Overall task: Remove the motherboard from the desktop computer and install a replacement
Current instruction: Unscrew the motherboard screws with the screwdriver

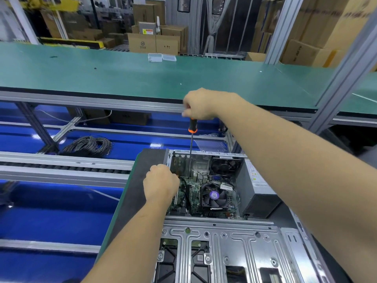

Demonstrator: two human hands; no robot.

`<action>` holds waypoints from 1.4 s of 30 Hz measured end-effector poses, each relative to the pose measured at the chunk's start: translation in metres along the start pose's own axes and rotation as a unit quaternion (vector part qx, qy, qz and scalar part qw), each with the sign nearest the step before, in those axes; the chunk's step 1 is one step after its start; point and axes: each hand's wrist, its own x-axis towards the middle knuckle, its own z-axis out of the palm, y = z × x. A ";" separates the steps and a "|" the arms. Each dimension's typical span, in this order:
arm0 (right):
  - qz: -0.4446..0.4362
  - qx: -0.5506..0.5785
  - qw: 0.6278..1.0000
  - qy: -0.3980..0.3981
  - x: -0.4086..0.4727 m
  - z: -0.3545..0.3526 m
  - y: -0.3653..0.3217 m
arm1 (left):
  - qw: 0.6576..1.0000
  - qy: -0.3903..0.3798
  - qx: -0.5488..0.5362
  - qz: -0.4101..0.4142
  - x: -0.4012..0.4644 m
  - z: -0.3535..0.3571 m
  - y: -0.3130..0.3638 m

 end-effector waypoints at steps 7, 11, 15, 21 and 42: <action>0.002 -0.066 0.996 -0.052 -0.001 -0.013 -0.006 | 1.000 0.002 0.012 0.004 0.002 0.002 -0.002; -0.006 0.009 0.995 -0.102 -0.005 -0.014 -0.004 | 1.000 0.006 0.016 0.007 0.003 0.003 -0.002; 0.010 -0.019 0.998 -0.062 -0.004 -0.011 0.002 | 1.000 0.001 0.015 0.006 0.003 0.003 -0.001; 0.014 -0.024 0.998 -0.051 -0.006 -0.011 0.002 | 1.000 -0.001 0.013 0.007 0.003 0.002 -0.001; 0.038 0.018 0.999 -0.034 -0.004 -0.004 0.016 | 1.000 -0.005 0.006 0.008 0.003 0.002 -0.001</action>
